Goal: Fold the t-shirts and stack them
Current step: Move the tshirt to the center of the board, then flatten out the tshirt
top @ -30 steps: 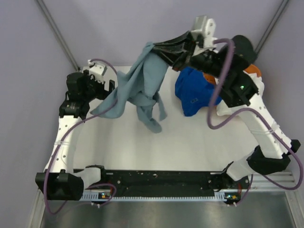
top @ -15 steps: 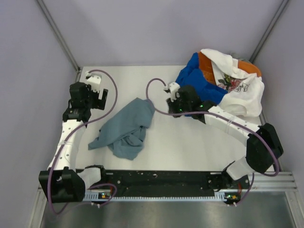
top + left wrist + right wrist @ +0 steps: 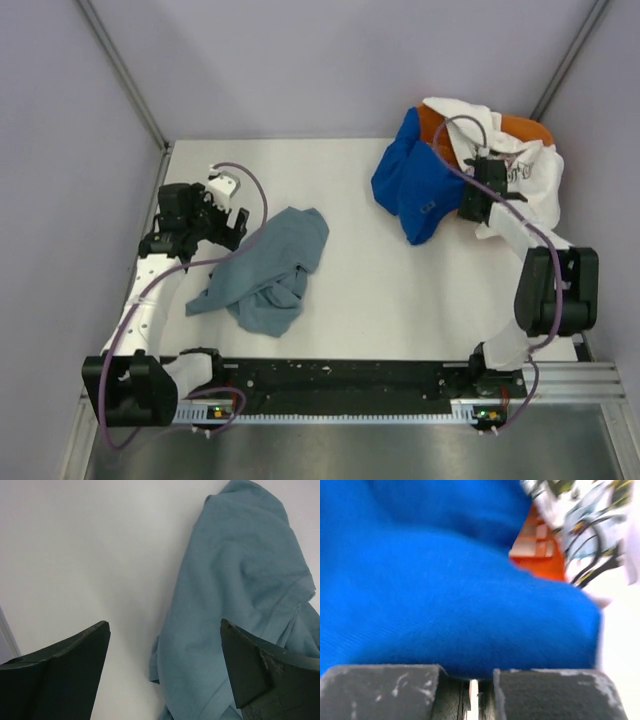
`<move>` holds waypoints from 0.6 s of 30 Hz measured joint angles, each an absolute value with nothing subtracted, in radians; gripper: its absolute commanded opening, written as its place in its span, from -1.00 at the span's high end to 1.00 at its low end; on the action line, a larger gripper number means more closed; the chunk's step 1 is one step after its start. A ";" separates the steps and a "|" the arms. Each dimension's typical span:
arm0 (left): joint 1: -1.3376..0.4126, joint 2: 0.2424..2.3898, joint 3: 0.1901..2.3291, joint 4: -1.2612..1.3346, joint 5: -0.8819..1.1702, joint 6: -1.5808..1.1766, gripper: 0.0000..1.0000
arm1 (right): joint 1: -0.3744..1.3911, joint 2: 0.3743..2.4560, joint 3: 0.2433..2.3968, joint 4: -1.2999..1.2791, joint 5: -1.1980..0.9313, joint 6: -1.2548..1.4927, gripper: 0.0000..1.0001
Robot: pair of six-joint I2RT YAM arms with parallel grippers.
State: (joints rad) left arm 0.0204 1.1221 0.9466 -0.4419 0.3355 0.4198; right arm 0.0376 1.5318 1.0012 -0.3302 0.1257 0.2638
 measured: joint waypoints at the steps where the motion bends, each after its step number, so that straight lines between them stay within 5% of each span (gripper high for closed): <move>1: 0.019 1.122 0.946 -0.447 0.352 0.424 -0.90 | 0.012 1.583 1.072 -0.337 0.143 0.262 1.00; 8: -0.002 1.121 0.933 -0.484 0.409 0.469 -0.98 | -0.067 1.836 1.502 -0.424 0.207 0.227 1.00; 10: -0.025 1.120 0.916 -0.498 0.429 0.497 -0.98 | -0.062 1.812 1.481 -0.430 0.218 0.226 0.83; 12: -0.048 1.120 0.893 -0.511 0.438 0.525 -0.97 | -0.043 1.746 1.400 -0.426 0.230 0.225 0.47; 14: -0.081 1.122 0.870 -0.533 0.437 0.554 -0.97 | -0.018 1.657 1.310 -0.430 0.233 0.233 -0.14; 18: -0.171 1.134 0.838 -0.584 0.430 0.615 -0.96 | 0.067 1.380 1.117 -0.428 0.242 0.246 -0.67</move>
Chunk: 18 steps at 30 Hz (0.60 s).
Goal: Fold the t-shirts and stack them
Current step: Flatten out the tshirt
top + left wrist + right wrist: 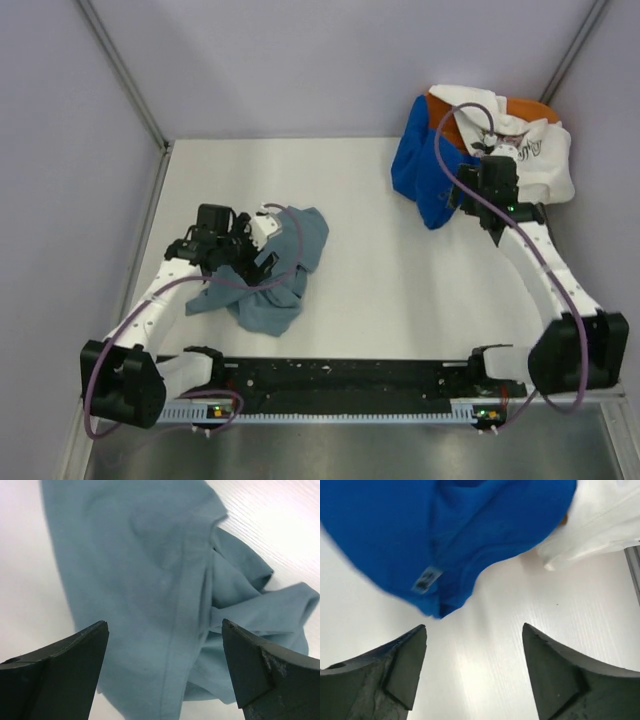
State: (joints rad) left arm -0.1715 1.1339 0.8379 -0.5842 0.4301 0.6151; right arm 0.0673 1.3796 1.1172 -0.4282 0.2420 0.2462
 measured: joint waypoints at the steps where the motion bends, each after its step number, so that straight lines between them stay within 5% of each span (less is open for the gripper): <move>1: -0.191 1.135 0.830 -0.593 0.429 0.631 -0.96 | 0.098 1.306 1.085 -0.424 0.245 0.248 -0.74; 9: -0.218 1.099 0.793 -0.680 0.388 0.681 -0.97 | 0.528 1.016 0.868 -0.204 0.153 0.310 -0.78; 18: -0.089 0.990 0.657 -0.699 0.268 0.713 -0.98 | 0.928 1.467 0.825 0.147 -0.131 0.406 -0.67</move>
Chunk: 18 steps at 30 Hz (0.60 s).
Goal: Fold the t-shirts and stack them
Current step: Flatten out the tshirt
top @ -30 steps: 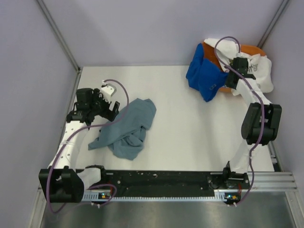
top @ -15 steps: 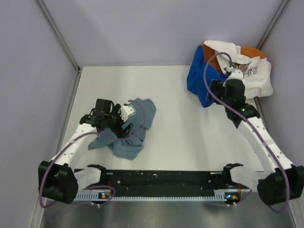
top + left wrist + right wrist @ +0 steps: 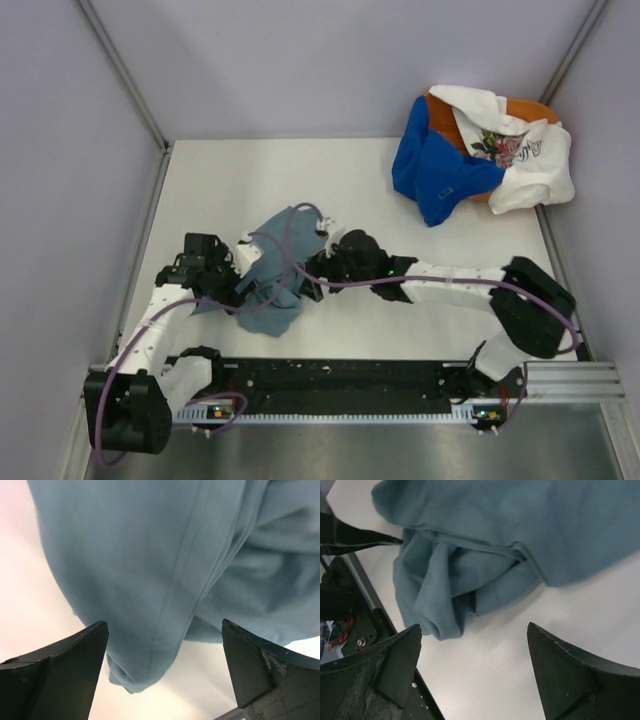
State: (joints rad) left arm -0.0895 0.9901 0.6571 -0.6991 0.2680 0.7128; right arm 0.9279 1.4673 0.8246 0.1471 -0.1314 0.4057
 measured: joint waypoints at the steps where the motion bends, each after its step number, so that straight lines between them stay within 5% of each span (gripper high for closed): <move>1: -0.074 0.989 0.633 -0.694 0.252 0.717 -0.97 | 0.956 1.534 0.852 0.161 -0.153 0.413 -0.63; 5: -0.046 0.989 0.553 -0.663 0.178 0.732 -0.97 | 1.018 1.733 0.941 0.228 -0.240 0.450 -0.33; 8: -0.041 0.997 0.519 -0.616 0.139 0.734 -0.87 | 1.026 1.824 0.981 0.262 -0.292 0.483 0.43; 10: -0.038 1.006 0.508 -0.583 0.126 0.733 -0.31 | 1.026 1.861 0.997 0.269 -0.318 0.501 0.91; 13: -0.035 1.015 0.496 -0.545 0.111 0.733 0.83 | 1.026 1.872 1.000 0.264 -0.323 0.516 1.00; 14: -0.033 1.017 0.496 -0.537 0.110 0.736 1.00 | 1.026 1.867 0.999 0.260 -0.313 0.515 1.00; 18: -0.033 1.016 0.495 -0.509 0.098 0.730 1.00 | 1.020 1.752 0.965 0.178 -0.227 0.480 1.00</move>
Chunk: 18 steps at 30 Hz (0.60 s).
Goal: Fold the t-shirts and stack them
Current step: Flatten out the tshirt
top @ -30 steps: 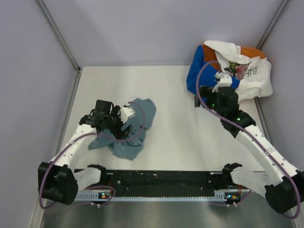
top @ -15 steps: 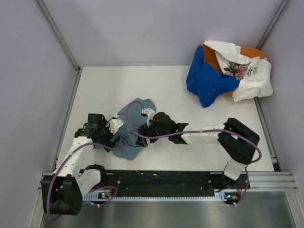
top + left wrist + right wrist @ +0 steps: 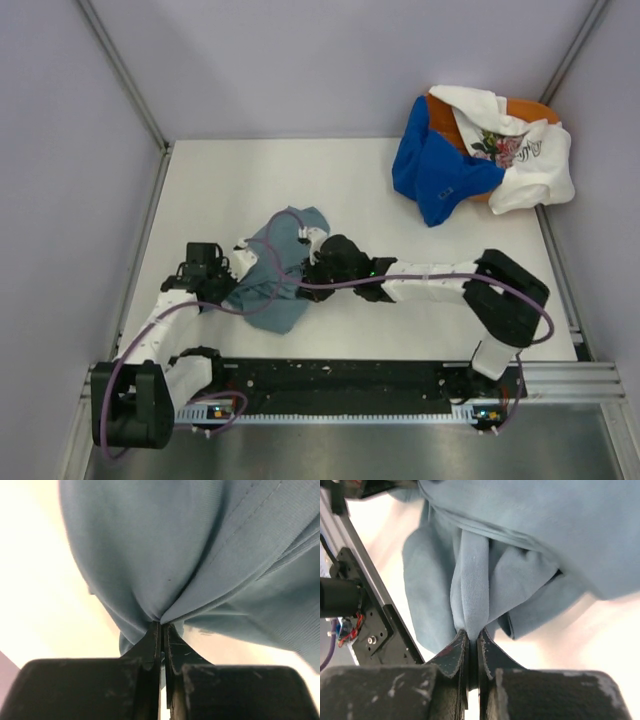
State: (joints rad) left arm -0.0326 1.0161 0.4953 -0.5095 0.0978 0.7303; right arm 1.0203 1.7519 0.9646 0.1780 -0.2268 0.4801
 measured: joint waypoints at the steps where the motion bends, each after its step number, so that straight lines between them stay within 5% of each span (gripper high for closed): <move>1: -0.033 1.013 0.496 -0.508 0.090 0.723 1.00 | 1.016 1.712 0.958 0.152 -0.207 0.464 1.00; 12: -0.029 0.690 0.840 -0.696 0.141 0.609 1.00 | 0.869 1.100 0.952 -0.138 0.029 0.268 1.00; 18: -0.033 0.538 1.024 -0.794 0.187 0.580 1.00 | 0.865 1.011 1.100 -0.251 0.079 0.135 1.00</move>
